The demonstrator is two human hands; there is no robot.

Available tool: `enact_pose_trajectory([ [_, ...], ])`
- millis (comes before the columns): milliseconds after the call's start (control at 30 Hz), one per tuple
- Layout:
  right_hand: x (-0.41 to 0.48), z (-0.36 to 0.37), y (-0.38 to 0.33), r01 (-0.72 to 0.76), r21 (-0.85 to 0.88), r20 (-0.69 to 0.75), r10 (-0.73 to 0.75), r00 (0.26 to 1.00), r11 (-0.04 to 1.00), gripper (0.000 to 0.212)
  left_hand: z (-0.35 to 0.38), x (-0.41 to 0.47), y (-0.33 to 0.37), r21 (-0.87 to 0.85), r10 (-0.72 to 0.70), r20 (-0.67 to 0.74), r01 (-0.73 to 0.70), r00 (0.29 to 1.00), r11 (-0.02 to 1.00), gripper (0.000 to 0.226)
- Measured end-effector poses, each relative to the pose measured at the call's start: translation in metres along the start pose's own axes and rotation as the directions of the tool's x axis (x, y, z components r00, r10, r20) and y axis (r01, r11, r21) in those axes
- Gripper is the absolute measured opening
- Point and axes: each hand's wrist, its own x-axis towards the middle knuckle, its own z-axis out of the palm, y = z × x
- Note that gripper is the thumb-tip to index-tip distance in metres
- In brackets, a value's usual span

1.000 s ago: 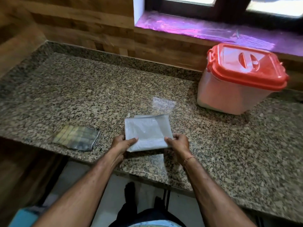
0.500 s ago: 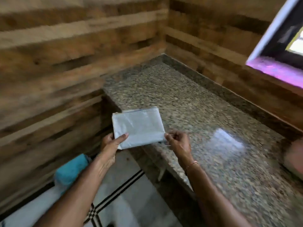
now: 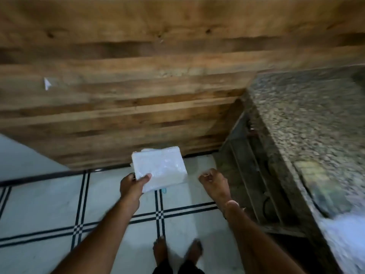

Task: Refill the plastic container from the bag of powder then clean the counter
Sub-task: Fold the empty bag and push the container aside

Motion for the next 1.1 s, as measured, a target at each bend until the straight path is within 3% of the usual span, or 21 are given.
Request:
enact_pose_trajectory([
  [100, 0.038, 0.046, -0.002, -0.012, -0.085, 0.083, 0.019, 0.996, 0.996, 0.033, -0.015, 0.036, -0.015, 0.053, -0.017, -0.071, 0.021, 0.997, 0.998, 0.027],
  [300, 0.115, 0.14, 0.021, -0.115, -0.068, 0.161, 0.124, 0.979, 0.991, 0.035, -0.011, 0.121, -0.054, 0.116, -0.049, -0.142, 0.066, 0.989, 0.991, 0.033],
  [400, 0.158, 0.195, 0.053, -0.2, -0.096, 0.21, 0.216, 0.954, 0.975, 0.039, -0.005, 0.174, -0.088, 0.089, -0.078, -0.199, 0.097, 0.977, 0.991, 0.032],
  [533, 0.219, 0.274, 0.102, -0.343, 0.0, 0.172, 0.338, 0.925, 0.939, 0.039, -0.002, 0.255, -0.135, -0.005, -0.136, -0.251, 0.139, 0.958, 0.99, 0.027],
  [600, 0.245, 0.311, 0.125, -0.413, 0.013, 0.189, 0.404, 0.895, 0.911, 0.047, -0.003, 0.291, -0.157, -0.07, -0.156, -0.255, 0.143, 0.954, 0.987, 0.022],
  [733, 0.29, 0.38, 0.169, -0.545, 0.052, 0.347, 0.497, 0.795, 0.837, 0.084, 0.001, 0.351, -0.204, -0.227, -0.219, -0.236, 0.165, 0.947, 0.96, 0.028],
  [800, 0.309, 0.409, 0.187, -0.575, 0.081, 0.409, 0.499, 0.764, 0.814, 0.088, 0.005, 0.369, -0.221, -0.284, -0.25, -0.224, 0.183, 0.942, 0.941, 0.026],
  [867, 0.323, 0.433, 0.201, -0.579, 0.101, 0.433, 0.489, 0.757, 0.809, 0.071, 0.009, 0.382, -0.237, -0.338, -0.273, -0.201, 0.195, 0.941, 0.921, 0.024],
  [967, 0.334, 0.454, 0.218, -0.497, 0.131, 0.376, 0.421, 0.825, 0.858, 0.024, 0.014, 0.391, -0.252, -0.377, -0.303, -0.195, 0.214, 0.933, 0.901, 0.027],
  [1100, 0.3, 0.419, 0.219, -0.341, 0.13, 0.143, 0.322, 0.936, 0.931, 0.017, 0.011, 0.388, -0.255, -0.407, -0.343, -0.233, 0.23, 0.91, 0.884, 0.031],
])
